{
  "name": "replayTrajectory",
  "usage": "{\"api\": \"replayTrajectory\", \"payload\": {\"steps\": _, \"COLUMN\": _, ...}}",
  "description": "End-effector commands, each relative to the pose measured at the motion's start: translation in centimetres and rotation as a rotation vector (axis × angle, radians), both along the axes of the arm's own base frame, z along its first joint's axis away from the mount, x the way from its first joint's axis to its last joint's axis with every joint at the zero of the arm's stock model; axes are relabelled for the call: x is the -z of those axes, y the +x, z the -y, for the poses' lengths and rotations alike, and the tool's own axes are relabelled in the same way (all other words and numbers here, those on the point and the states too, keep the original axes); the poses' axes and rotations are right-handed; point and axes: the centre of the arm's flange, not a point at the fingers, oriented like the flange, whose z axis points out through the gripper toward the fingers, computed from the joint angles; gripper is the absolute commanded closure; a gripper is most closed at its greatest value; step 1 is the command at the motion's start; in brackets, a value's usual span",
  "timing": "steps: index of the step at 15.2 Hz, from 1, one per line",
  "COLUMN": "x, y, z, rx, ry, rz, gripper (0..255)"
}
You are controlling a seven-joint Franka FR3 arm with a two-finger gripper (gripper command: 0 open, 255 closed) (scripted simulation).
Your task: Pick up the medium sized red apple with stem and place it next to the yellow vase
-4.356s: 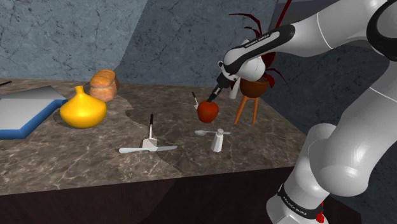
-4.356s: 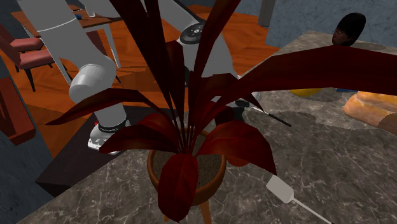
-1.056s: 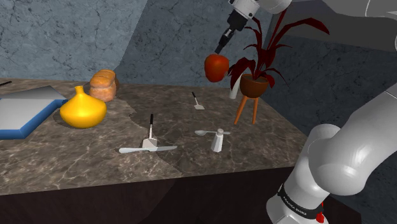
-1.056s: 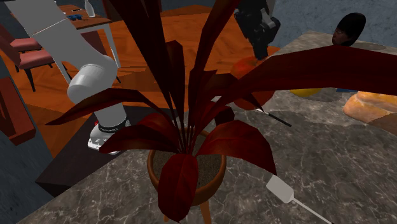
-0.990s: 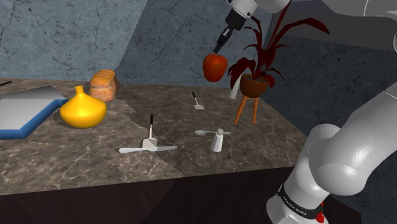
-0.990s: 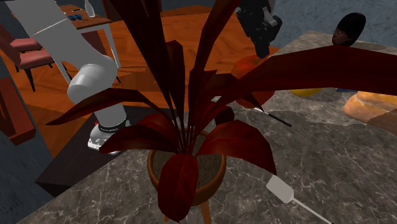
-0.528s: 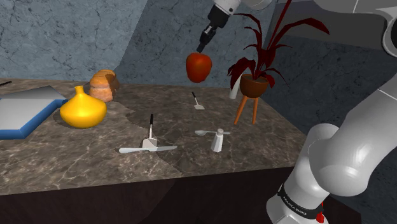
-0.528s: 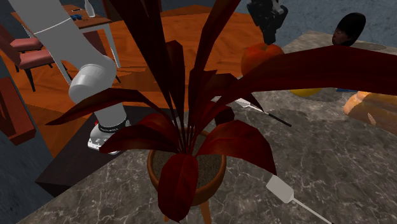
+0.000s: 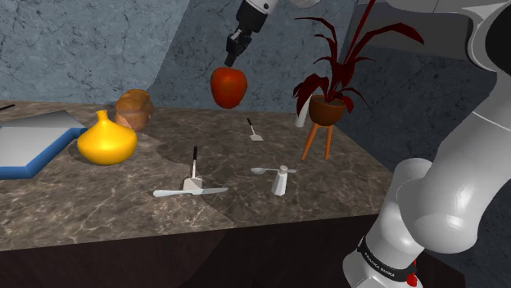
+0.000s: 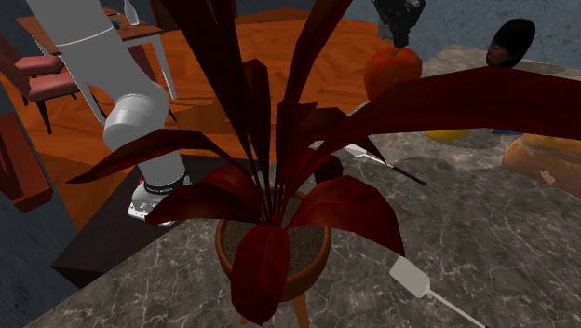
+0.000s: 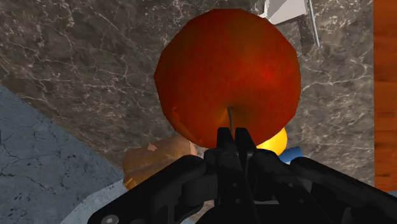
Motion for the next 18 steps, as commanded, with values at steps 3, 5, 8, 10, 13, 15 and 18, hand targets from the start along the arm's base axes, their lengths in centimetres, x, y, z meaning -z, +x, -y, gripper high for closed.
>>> {"api": "replayTrajectory", "payload": {"steps": 3, "x": -0.1, "y": 2.1, "z": -5.3, "rx": 0.001, "ry": 0.001, "rz": 0.001, "gripper": 255}}
{"api": "replayTrajectory", "payload": {"steps": 5, "x": -0.1, "y": 3.0, "z": -7.7, "rx": 0.001, "ry": 0.001, "rz": 0.001, "gripper": 255}}
{"api": "replayTrajectory", "payload": {"steps": 8, "x": -0.1, "y": 4.4, "z": -11.5, "rx": 0.001, "ry": 0.001, "rz": 0.001, "gripper": 255}}
{"api": "replayTrajectory", "payload": {"steps": 10, "x": -0.1, "y": 5.3, "z": -13.9, "rx": 0.001, "ry": 0.001, "rz": 0.001, "gripper": 255}}
{"api": "replayTrajectory", "payload": {"steps": 13, "x": -0.1, "y": 6.6, "z": -17.7, "rx": 0.001, "ry": 0.001, "rz": 0.001, "gripper": 255}}
{"api": "replayTrajectory", "payload": {"steps": 15, "x": -0.1, "y": 7.5, "z": -20.2, "rx": 0.001, "ry": 0.001, "rz": 0.001, "gripper": 255}}
{"api": "replayTrajectory", "payload": {"steps": 18, "x": -0.1, "y": 8.9, "z": -23.9, "rx": 0.001, "ry": 0.001, "rz": 0.001, "gripper": 255}}
